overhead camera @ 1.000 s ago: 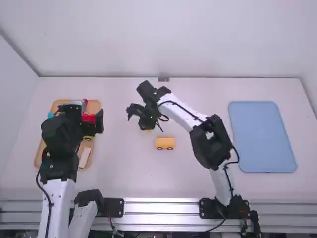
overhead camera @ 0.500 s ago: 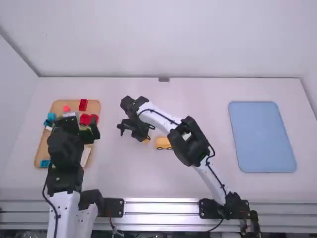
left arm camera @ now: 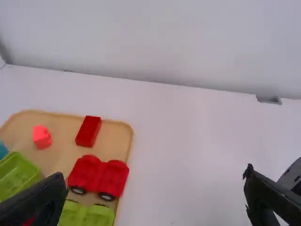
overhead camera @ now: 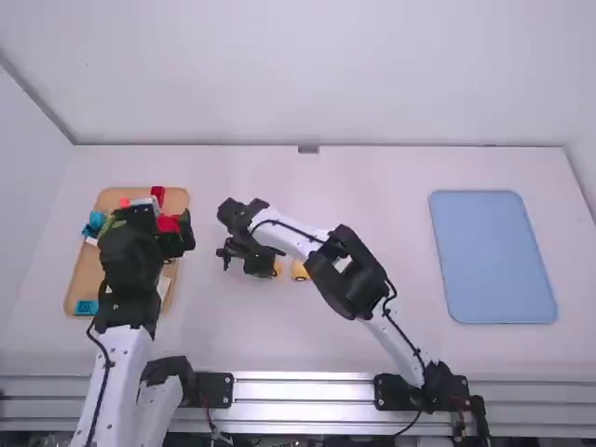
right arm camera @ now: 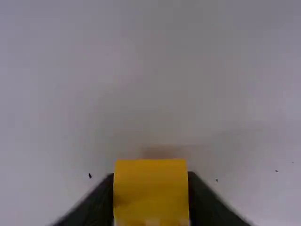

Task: Assemble lego blocks to make yellow taxi

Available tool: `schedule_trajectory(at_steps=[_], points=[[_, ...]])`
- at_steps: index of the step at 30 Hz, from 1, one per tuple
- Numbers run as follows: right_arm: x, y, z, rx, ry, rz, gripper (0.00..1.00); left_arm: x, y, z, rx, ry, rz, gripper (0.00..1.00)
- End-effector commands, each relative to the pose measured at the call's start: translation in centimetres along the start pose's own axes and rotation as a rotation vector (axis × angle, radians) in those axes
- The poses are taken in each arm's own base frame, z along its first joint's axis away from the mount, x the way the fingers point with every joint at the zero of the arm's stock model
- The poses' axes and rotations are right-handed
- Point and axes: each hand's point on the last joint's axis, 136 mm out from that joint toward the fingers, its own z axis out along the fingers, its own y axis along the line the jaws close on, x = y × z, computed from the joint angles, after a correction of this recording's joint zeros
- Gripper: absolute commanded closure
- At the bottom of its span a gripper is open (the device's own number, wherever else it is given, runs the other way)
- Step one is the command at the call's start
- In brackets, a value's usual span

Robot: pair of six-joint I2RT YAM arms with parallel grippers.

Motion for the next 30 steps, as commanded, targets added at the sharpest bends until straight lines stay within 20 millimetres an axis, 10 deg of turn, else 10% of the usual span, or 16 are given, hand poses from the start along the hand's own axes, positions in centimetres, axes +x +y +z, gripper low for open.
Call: schedule_trajectory(at_steps=[1, 11, 20, 30], points=[[0.8, -0.4, 0.5, 0.014, 0.028, 0.019, 0.01, 0.2, -0.4, 0.4, 0.029, 0.006, -0.009, 0.01], [-0.2, -3.4, -4.1, 0.006, -0.109, 0.148, 0.02, 0.8, -0.1, 2.3, 0.026, 0.026, -0.012, 0.01], [2.2, -7.4, -15.0, 0.137, -0.302, 0.250, 0.02, 1.7, -2.2, 4.4, 0.167, 0.107, -0.025, 0.01], [6.7, -8.1, -15.2, 0.299, -0.466, 0.416, 0.02, 5.1, -8.4, 4.2, 0.569, 0.154, 0.247, 0.01]])
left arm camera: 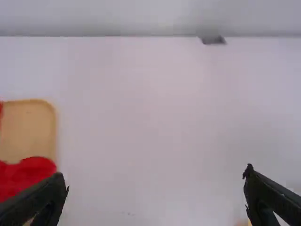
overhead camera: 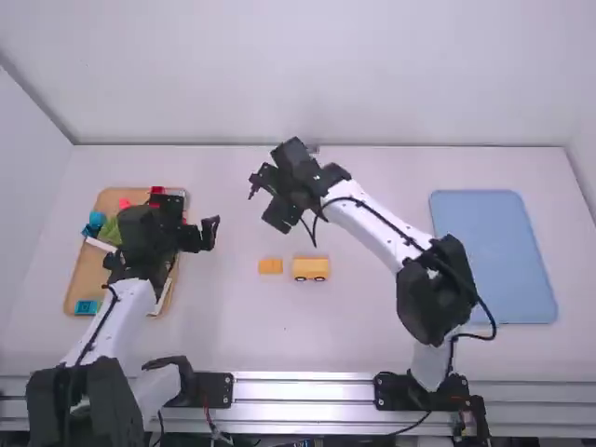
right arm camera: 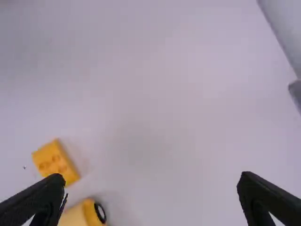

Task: Assemble lego blocks to make yellow taxi

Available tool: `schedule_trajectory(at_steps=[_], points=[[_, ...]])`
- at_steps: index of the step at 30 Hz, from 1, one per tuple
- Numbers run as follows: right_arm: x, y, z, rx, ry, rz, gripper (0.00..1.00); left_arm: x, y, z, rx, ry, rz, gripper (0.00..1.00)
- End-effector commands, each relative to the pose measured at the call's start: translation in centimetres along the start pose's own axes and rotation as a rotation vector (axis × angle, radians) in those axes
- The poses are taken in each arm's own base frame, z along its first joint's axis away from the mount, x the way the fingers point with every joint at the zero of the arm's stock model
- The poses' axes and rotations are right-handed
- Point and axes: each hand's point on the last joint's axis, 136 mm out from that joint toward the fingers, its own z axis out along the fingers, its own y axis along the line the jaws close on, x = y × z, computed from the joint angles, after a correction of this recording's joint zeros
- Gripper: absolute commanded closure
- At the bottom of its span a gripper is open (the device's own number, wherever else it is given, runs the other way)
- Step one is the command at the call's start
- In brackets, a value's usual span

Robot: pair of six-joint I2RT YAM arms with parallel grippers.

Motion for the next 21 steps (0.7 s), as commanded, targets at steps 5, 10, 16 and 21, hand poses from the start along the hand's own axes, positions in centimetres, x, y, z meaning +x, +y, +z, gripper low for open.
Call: schedule_trajectory(at_steps=[5, 10, 16, 21], points=[[3.4, -0.4, -3.0, 0.030, -0.149, 0.077, 0.02, 0.0, -7.0, 0.2, 0.375, -0.060, 0.335, 0.01], [5.4, -0.5, -3.2, -0.017, -0.285, 0.109, 0.02, 1.1, -10.3, 0.7, 0.542, -0.106, 0.495, 0.01], [8.1, -0.5, -2.4, -0.081, -0.361, 0.150, 0.02, 3.0, -10.1, 2.1, 0.561, -0.099, 0.618, 0.01], [10.2, -1.5, -1.8, -0.038, -0.379, 0.178, 0.02, 4.4, -10.0, 2.7, 0.587, -0.093, 0.688, 0.01]])
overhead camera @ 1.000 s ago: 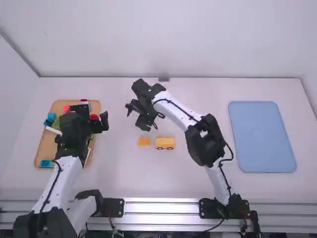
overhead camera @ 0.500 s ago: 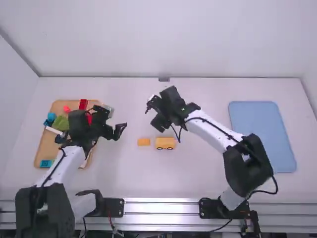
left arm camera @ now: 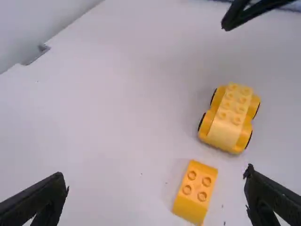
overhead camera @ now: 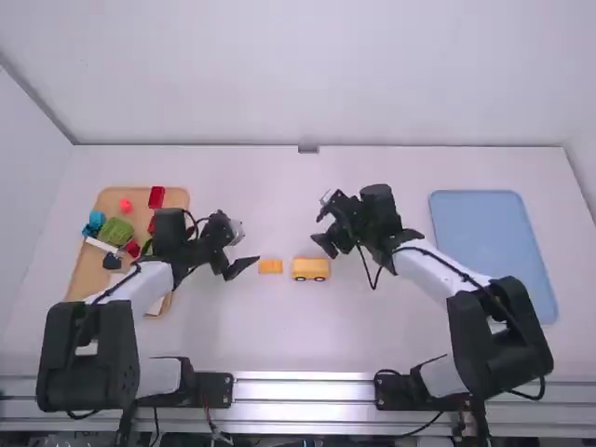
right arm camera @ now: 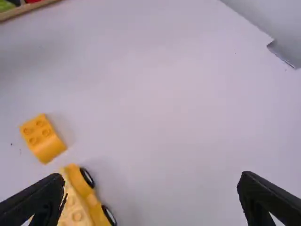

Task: Assemble lego blocks to make yellow taxi

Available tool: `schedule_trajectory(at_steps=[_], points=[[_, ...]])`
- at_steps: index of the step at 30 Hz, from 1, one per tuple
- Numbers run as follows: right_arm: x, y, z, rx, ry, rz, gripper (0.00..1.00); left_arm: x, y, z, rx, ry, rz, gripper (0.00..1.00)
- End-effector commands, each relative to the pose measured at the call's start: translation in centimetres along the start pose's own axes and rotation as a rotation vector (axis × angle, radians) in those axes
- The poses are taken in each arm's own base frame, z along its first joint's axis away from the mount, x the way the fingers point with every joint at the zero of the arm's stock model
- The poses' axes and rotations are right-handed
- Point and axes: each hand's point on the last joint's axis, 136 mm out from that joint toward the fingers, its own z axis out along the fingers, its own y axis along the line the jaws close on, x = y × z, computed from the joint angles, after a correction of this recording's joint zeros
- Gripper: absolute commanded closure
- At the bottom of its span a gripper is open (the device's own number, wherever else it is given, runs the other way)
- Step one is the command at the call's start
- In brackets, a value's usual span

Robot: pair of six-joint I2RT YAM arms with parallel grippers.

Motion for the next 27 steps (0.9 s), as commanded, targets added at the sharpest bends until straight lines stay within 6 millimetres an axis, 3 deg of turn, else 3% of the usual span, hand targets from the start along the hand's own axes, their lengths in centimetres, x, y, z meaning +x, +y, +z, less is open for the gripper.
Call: schedule_trajectory(at_steps=[1, 7, 17, 27], points=[[0.4, 0.1, -0.1, -0.018, -0.027, 0.006, 0.02, -0.3, 0.0, 0.3, 0.026, -0.021, 0.094, 0.01], [0.6, -0.8, -0.3, 0.027, -0.085, -0.014, 0.02, 0.6, 0.1, 0.6, 0.031, -0.008, 0.069, 0.01], [0.4, 0.2, -0.1, 0.007, -0.112, -0.036, 0.02, -0.3, -1.5, 0.8, 0.107, -0.069, 0.092, 0.01], [-0.2, 0.8, -1.4, -0.123, -0.196, -0.045, 0.02, 3.0, -2.9, 2.7, 0.201, -0.065, 0.040, 0.01]])
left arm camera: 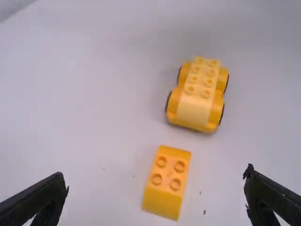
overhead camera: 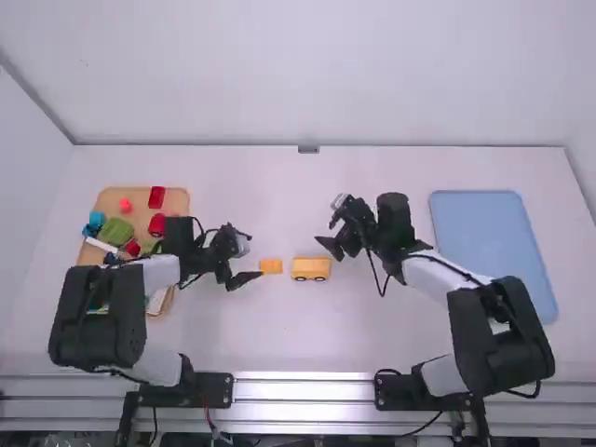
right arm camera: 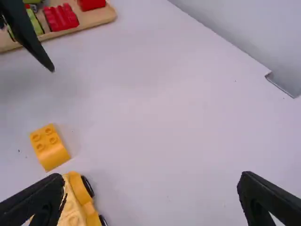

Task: Assemble lego blocks to make yellow taxi

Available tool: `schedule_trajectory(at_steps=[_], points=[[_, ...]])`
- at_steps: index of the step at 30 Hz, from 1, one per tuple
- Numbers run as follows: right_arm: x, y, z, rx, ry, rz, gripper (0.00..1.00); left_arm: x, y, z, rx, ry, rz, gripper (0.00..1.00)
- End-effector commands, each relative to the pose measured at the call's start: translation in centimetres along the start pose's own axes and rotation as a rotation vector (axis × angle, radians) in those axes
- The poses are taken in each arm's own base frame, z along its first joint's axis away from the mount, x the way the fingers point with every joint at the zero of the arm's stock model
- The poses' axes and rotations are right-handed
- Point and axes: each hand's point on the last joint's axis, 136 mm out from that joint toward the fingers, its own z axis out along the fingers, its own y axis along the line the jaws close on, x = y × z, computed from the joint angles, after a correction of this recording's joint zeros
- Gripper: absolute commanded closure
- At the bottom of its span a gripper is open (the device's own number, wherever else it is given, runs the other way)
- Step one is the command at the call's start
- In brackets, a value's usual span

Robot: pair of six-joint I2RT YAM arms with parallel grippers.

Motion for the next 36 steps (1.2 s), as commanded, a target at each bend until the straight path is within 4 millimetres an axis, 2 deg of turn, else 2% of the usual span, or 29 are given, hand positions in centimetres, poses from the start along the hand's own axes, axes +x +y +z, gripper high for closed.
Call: schedule_trajectory(at_steps=[1, 8, 12, 16, 19, 25, 30, 35, 36], points=[[-0.5, 1.2, -0.4, -0.080, -0.043, 0.002, 0.02, -0.5, 0.1, 0.8, 0.052, -0.070, 0.040, 0.01], [-0.8, 2.1, -0.7, -0.147, -0.074, 0.014, 0.02, 0.6, 1.5, 2.7, 0.103, -0.105, 0.038, 0.01], [-0.9, 2.2, -0.8, -0.154, -0.077, 0.014, 0.02, 1.4, 0.5, 4.1, 0.167, -0.085, 0.070, 0.08], [-0.9, 2.2, -0.8, -0.155, -0.078, 0.013, 0.02, 3.1, -0.7, 5.7, 0.207, 0.009, 0.116, 0.13], [-1.0, 2.6, -0.6, -0.163, -0.078, 0.008, 0.02, 3.9, -1.2, 6.5, 0.214, 0.075, 0.132, 0.23], [-1.1, 3.1, -0.3, -0.171, -0.073, 0.001, 0.02, 4.7, -0.2, 6.0, 0.176, 0.108, 0.111, 0.20], [-1.0, 2.9, -0.4, -0.169, -0.075, 0.003, 0.02, 3.6, 0.3, 4.7, 0.170, -0.003, 0.072, 0.18], [-1.1, 2.8, -0.4, -0.164, -0.080, 0.000, 0.02, 3.7, -0.6, 5.1, 0.181, -0.008, 0.107, 0.26], [-1.1, 2.8, -0.4, -0.164, -0.080, -0.001, 0.02, 3.9, -0.8, 5.3, 0.182, 0.006, 0.112, 0.32]])
